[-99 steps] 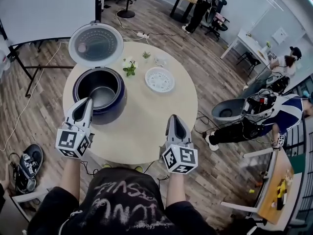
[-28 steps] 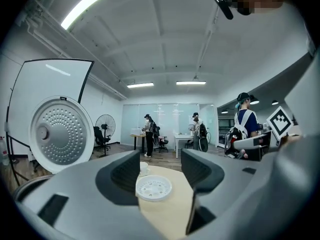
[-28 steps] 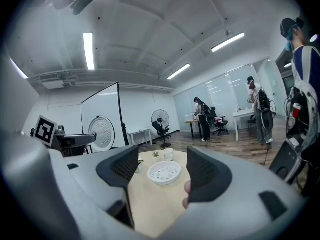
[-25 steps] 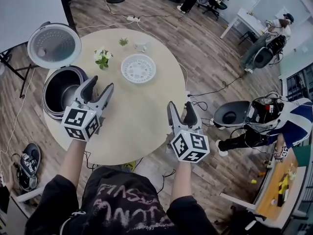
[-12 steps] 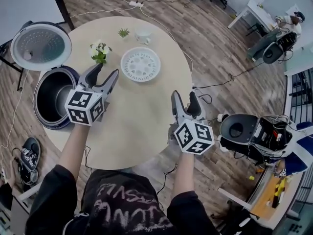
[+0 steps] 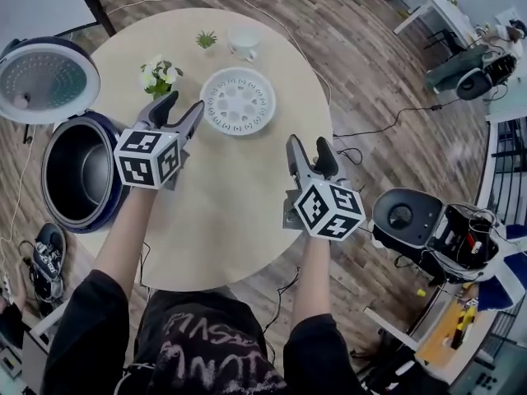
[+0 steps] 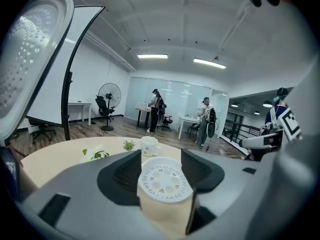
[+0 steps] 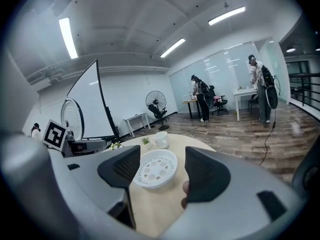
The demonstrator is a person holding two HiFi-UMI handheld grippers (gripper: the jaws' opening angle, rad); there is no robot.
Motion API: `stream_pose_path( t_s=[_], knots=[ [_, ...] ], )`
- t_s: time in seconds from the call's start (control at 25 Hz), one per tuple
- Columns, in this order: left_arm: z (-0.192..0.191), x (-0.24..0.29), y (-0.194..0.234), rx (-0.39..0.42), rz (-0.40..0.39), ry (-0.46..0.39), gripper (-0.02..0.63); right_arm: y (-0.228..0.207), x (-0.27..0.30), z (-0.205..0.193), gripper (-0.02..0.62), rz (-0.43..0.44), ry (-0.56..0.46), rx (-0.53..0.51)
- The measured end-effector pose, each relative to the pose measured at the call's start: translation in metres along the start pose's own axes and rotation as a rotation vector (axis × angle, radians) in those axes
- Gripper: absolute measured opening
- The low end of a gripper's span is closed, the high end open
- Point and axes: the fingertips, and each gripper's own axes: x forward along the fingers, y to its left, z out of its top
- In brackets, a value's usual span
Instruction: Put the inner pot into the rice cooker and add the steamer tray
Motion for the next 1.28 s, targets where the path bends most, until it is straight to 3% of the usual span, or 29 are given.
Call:
stream_pose_path(
  t_s=[0.64, 1.28],
  knots=[
    [-0.097, 0.092, 0.051, -0.065, 0.019, 0.147, 0.239, -0.03, 0.109, -0.078, 0.266, 0.003, 0.158, 0.04],
    [-0.143, 0.139, 0.073, -0.091, 0.028, 0.24, 0.196, -0.04, 0.178, -0.129, 0.25, 0.003, 0.298, 0.083]
  ],
)
